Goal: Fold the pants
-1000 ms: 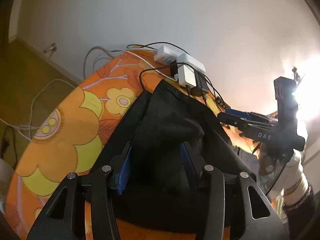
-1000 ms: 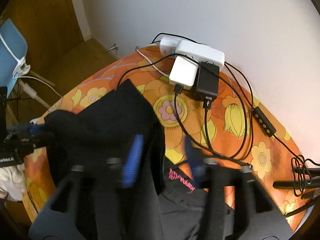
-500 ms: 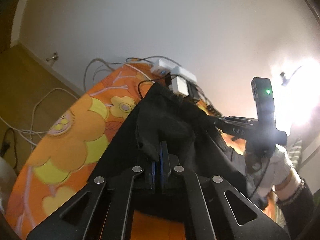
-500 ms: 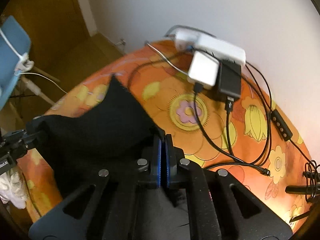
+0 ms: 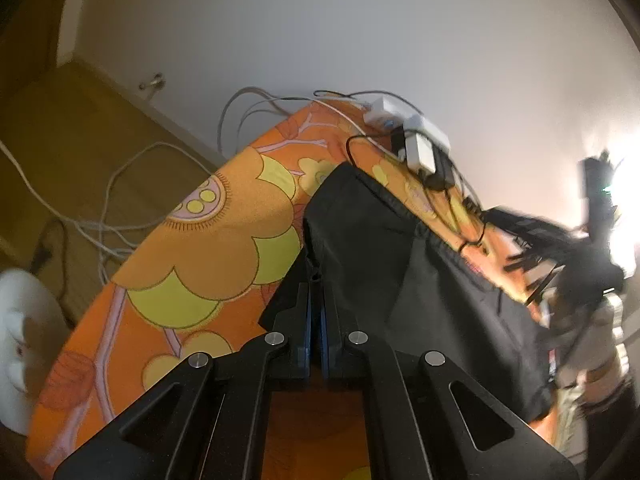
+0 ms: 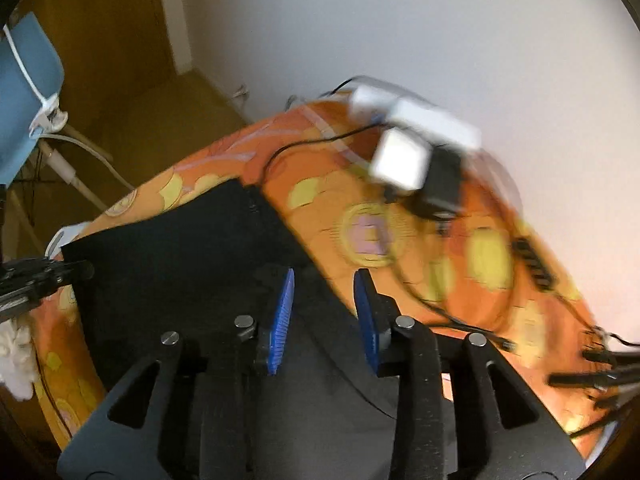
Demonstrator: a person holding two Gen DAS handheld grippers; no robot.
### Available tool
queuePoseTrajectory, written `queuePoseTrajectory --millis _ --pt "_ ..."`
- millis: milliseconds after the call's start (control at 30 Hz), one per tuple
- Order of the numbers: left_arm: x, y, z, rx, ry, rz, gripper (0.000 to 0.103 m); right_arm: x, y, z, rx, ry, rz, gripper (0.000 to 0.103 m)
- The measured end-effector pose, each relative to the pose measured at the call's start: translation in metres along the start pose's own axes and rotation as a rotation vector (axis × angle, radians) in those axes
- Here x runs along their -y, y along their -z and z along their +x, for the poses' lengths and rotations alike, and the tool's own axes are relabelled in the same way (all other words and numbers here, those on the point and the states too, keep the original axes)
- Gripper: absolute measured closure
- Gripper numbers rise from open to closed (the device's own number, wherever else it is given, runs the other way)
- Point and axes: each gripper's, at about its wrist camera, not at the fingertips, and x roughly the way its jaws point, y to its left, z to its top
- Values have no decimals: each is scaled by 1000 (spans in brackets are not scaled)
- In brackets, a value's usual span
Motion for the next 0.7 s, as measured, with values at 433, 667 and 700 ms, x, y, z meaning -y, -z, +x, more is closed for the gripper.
queuePoseTrajectory --millis 433,667,700 --pt "10 -3 -40 39 -127 14 81 151 226 -209 59 232 368 60" --pt "89 20 -65 45 -35 127 81 213 345 -264 45 345 627 60" --pt "101 25 -66 35 -19 144 81 217 353 -264 43 345 650 60"
